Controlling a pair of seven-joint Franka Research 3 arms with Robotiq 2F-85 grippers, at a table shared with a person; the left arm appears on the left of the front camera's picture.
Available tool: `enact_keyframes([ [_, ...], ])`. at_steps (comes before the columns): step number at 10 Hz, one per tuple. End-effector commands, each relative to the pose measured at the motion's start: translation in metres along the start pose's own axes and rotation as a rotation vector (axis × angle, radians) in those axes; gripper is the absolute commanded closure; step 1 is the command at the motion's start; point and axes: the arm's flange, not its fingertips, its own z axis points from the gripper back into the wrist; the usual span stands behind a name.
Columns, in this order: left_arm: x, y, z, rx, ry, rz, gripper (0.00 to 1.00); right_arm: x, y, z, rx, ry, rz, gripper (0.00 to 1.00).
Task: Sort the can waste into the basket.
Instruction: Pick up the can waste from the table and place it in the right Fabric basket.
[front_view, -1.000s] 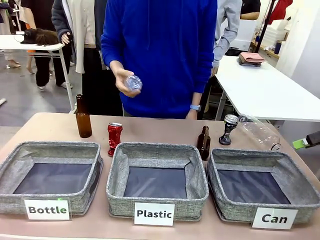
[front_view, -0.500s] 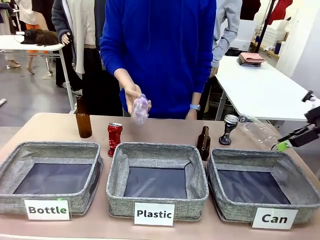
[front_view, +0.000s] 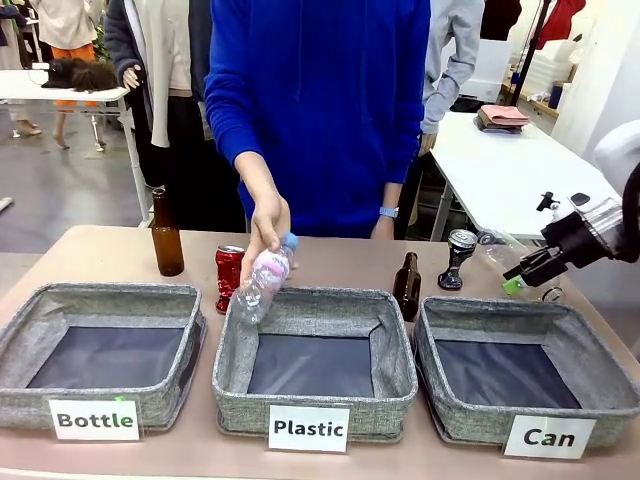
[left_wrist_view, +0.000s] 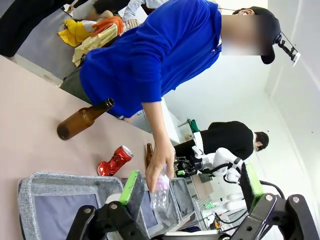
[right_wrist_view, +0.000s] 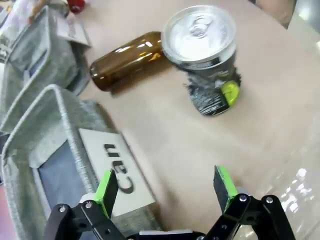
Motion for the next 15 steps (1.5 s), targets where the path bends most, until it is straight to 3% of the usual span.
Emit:
enact_keyframes([
  [1,0.0,-0.001,0.0,-0.02,-0.008,-0.021,0.0,0.005,-0.014,-0.007,-0.049,-0.052,0.102,0.0],
  [5,0.0,-0.001,0.0,-0.02,-0.008,-0.021,0.0,0.016,-0.026,-0.039,-0.155,-0.151,0.309,0.0],
  [10,0.0,-0.001,0.0,-0.02,-0.008,-0.021,0.0,0.028,-0.03,-0.052,-0.227,-0.245,0.307,0.0],
  [15,0.0,-0.001,0.0,-0.02,-0.008,-0.021,0.0,0.035,-0.038,-0.072,-0.16,-0.305,0.294,0.0],
])
